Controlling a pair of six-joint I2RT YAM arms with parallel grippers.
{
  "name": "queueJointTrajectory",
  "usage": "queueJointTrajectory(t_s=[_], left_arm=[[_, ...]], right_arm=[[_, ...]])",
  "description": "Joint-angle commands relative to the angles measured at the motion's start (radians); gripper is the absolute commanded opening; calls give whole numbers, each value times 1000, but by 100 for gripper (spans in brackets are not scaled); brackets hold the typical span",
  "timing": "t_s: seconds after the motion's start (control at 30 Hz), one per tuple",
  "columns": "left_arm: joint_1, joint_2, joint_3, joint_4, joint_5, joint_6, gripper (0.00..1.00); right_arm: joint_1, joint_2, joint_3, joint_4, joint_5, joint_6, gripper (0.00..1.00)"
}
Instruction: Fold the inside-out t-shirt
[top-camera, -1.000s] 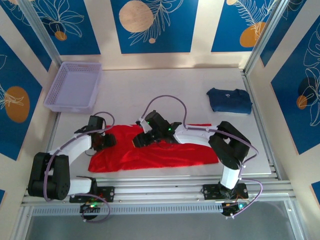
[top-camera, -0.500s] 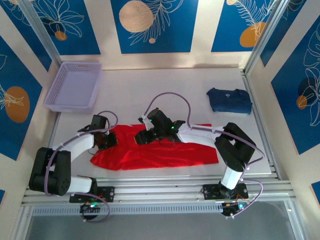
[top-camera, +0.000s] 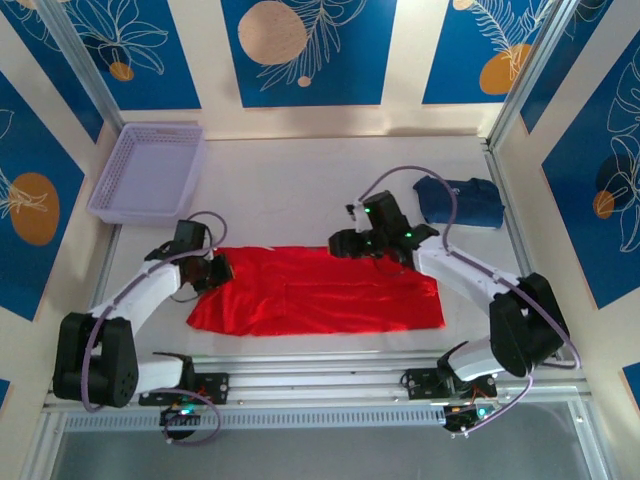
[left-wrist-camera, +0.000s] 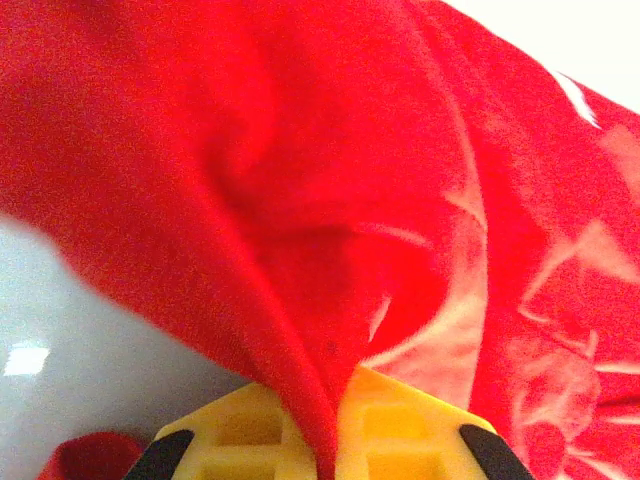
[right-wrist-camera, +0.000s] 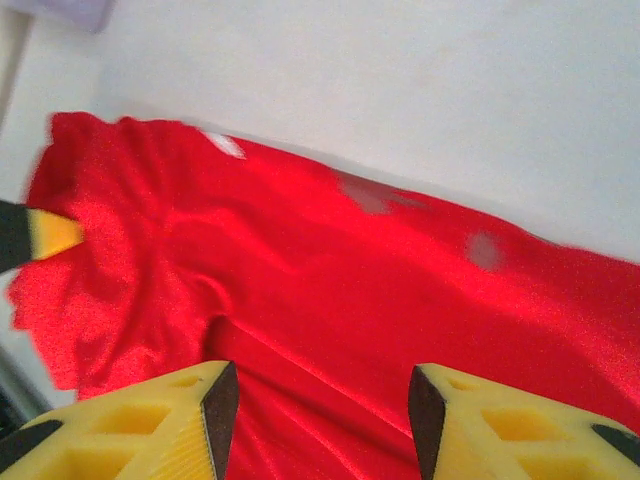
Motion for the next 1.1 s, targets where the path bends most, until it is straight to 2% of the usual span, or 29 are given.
queueJointTrajectory(t_s=[0.0, 0.1, 0.23, 0.4, 0.53, 0.67, 0.9, 1.07], left_arm=[[52, -47, 53, -160, -124, 53, 0], [99, -53, 102, -223, -176, 97, 0], [154, -51, 172, -271, -197, 125, 0], [203, -23, 297, -364, -297, 217, 0], [288, 10, 362, -390, -383, 303, 0], [317, 29, 402, -399, -402, 337, 0], [317, 28, 388, -382, -328, 320, 0], [317, 25, 378, -373, -317, 321, 0]], right_arm=[[-82, -70, -54, -124, -31, -3, 52], [-160, -96, -81, -147, -52, -5, 52], [-208, -90, -84, -175, -58, -3, 52], [-224, -54, -69, -185, -85, -11, 52], [-223, 9, -44, -172, -137, -7, 51], [-165, 64, -25, -122, -185, 12, 50], [-17, 184, 66, -100, -159, 9, 49], [27, 266, 126, -107, -149, -3, 46]])
